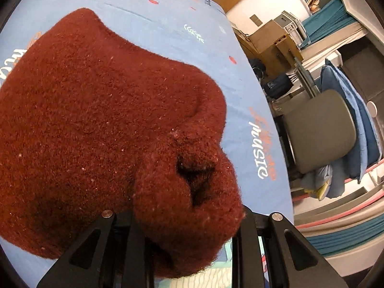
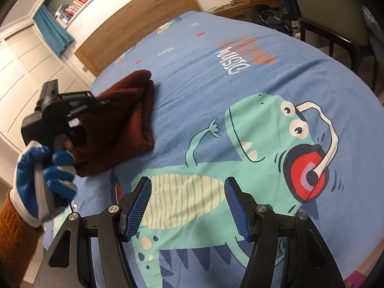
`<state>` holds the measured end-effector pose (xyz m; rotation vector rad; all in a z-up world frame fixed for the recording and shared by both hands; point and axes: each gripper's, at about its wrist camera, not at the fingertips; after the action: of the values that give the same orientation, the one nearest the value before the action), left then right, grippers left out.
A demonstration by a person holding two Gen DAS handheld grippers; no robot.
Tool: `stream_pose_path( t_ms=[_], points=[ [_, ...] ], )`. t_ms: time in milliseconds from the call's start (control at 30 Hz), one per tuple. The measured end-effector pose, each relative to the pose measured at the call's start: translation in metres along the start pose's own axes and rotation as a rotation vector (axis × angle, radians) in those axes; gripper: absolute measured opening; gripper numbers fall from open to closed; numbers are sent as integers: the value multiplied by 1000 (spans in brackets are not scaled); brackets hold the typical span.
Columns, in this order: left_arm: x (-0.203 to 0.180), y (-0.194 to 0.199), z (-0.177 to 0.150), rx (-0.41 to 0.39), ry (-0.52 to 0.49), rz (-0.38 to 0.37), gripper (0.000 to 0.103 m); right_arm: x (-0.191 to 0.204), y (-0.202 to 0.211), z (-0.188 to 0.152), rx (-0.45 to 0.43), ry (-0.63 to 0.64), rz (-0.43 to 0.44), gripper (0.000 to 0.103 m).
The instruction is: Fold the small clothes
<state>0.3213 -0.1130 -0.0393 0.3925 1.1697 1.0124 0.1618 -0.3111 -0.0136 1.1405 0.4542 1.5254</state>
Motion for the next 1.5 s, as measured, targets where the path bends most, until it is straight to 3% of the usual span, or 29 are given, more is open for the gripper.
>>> stream_pose_path(
  t_ms=[133,200,267,567,700,833,967,1033,1200,1333,1500],
  points=[
    [-16,-7,-3,13,-50,18,25,-1,-1,0,1,-1,0,65],
    [-19,-7,-3,20,-51,-12,38,0,-1,2,2,0,1,65],
    [-19,-5,-1,31,-47,-55,44,3,-2,2,2,4,3,65],
    [-17,10,5,93,-111,-184,46,24,-6,7,7,46,3,65],
    [-18,39,13,83,-208,-206,46,39,-7,16,3,75,11,65],
    [-4,73,27,31,-296,-157,46,67,-12,31,-7,128,36,65],
    [29,102,42,-26,-345,-57,46,112,-21,53,-25,210,86,65],
    [46,108,48,-38,-358,-3,46,133,-27,64,-36,244,114,65],
    [76,100,45,-31,-350,35,46,180,-59,89,-34,317,167,65],
    [81,80,31,-11,-393,67,46,187,-98,107,-4,319,131,65],
    [79,70,9,14,-469,75,46,166,-137,110,64,316,54,65]
  ],
)
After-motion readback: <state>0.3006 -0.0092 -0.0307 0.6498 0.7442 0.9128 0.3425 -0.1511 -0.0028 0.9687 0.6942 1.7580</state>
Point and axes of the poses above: each gripper's, at about its wrist camera, not at the fingertips, and y roughly against the way its jaws point, x to its left, z to its top
